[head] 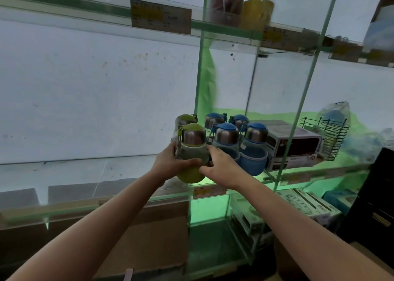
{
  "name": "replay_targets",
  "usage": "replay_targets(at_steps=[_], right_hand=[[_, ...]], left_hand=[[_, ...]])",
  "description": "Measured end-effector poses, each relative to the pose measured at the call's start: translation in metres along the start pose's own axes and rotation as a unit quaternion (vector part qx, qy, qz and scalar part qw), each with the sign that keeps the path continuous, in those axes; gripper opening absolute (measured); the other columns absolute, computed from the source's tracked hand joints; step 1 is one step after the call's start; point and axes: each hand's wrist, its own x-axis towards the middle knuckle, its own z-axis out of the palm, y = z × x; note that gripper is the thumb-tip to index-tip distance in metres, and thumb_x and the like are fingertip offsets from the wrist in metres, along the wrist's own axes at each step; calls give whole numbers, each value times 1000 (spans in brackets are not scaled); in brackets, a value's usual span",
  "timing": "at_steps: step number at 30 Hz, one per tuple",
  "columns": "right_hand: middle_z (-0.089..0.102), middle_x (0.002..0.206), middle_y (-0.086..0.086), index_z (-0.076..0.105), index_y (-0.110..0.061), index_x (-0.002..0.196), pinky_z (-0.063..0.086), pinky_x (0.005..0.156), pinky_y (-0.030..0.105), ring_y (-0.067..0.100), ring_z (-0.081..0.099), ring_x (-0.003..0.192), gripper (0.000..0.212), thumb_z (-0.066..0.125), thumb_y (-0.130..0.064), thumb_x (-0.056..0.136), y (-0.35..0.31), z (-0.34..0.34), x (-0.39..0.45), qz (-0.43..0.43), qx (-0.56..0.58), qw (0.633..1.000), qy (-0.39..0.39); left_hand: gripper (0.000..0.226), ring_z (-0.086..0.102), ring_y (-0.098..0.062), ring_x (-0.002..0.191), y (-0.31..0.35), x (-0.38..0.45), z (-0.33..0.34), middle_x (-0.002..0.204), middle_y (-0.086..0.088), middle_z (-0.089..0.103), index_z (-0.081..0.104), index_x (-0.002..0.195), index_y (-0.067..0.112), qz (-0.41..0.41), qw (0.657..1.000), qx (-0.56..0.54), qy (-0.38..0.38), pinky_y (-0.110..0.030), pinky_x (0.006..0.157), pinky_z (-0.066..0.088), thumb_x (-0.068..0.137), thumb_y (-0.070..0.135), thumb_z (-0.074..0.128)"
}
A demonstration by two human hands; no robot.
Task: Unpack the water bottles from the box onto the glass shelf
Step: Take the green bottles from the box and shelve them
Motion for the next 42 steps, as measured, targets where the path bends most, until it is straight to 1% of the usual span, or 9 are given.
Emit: replay_targets(at_steps=[13, 16, 19, 23, 26, 31, 35, 39, 42], right_hand=[[50, 126, 6, 36, -21, 139, 42, 104, 44, 26, 50, 118, 62, 45, 4, 83, 10, -2, -4, 18, 40, 999, 7], [51, 123, 3, 31, -17, 143, 43, 101, 36, 22, 49, 117, 58, 41, 1, 89, 13, -9, -13, 13, 42, 999, 7], [47, 115, -1, 31, -18, 143, 45, 91, 31, 18, 50, 107, 56, 43, -1, 90, 18, -16, -21, -4, 49, 999, 17], [51, 118, 2, 34, -21, 141, 49, 90, 34, 17, 53, 102, 57, 49, -7, 88, 31, -28, -28, -3, 38, 998, 42], [54, 120, 2, 34, -21, 141, 44, 82, 27, 15, 54, 99, 56, 49, -9, 89, 43, -39, -39, 1, 23, 998, 54], [53, 117, 0, 35, -19, 141, 50, 85, 30, 13, 58, 95, 54, 54, -13, 90, 80, -59, -70, 26, 18, 995, 91], [53, 116, -1, 36, -20, 140, 46, 74, 16, 11, 58, 96, 58, 56, -6, 87, 132, -68, -112, 85, 34, 989, 113], [55, 120, -2, 37, -25, 138, 48, 95, 34, 16, 59, 108, 58, 59, -12, 86, 202, -64, -165, 175, 39, 977, 115], [55, 116, -2, 40, -23, 136, 50, 94, 37, 15, 58, 105, 55, 61, -10, 86, 254, -51, -209, 241, 73, 960, 125]], left_hand=[[86, 52, -26, 116, 5, 5, 0, 133, -6, 52, 31, 137, 19, -32, 996, 62, -52, -40, 93, 50, 68, 37, 80], [93, 44, -29, 120, 11, -4, 1, 131, -13, 40, 26, 135, 14, -5, 989, 136, 57, -40, 96, 44, 65, 37, 82], [71, 41, -25, 113, 25, -20, 6, 120, -11, 36, 37, 122, 11, 114, 960, 181, 178, -36, 94, 44, 69, 27, 80], [41, 51, -16, 92, 50, -35, 29, 104, -2, 49, 45, 101, 18, 181, 968, 132, 108, -22, 75, 45, 73, 17, 75], [37, 55, -14, 88, 60, -37, 59, 103, 0, 52, 45, 97, 22, 175, 975, 116, 66, -21, 74, 46, 74, 18, 73], [33, 55, -13, 85, 64, -42, 118, 103, -2, 55, 48, 98, 18, 163, 982, 97, -8, -20, 73, 42, 75, 16, 71], [34, 58, -16, 82, 61, -52, 176, 99, -1, 55, 45, 96, 19, 147, 983, 70, -89, -23, 69, 43, 75, 17, 72], [32, 55, -14, 75, 46, -69, 248, 90, 2, 55, 47, 96, 18, 95, 975, 54, -194, -29, 70, 46, 76, 17, 72], [31, 55, -13, 78, 25, -85, 305, 85, 3, 57, 52, 98, 17, 54, 962, 44, -265, -27, 73, 46, 75, 15, 73]])
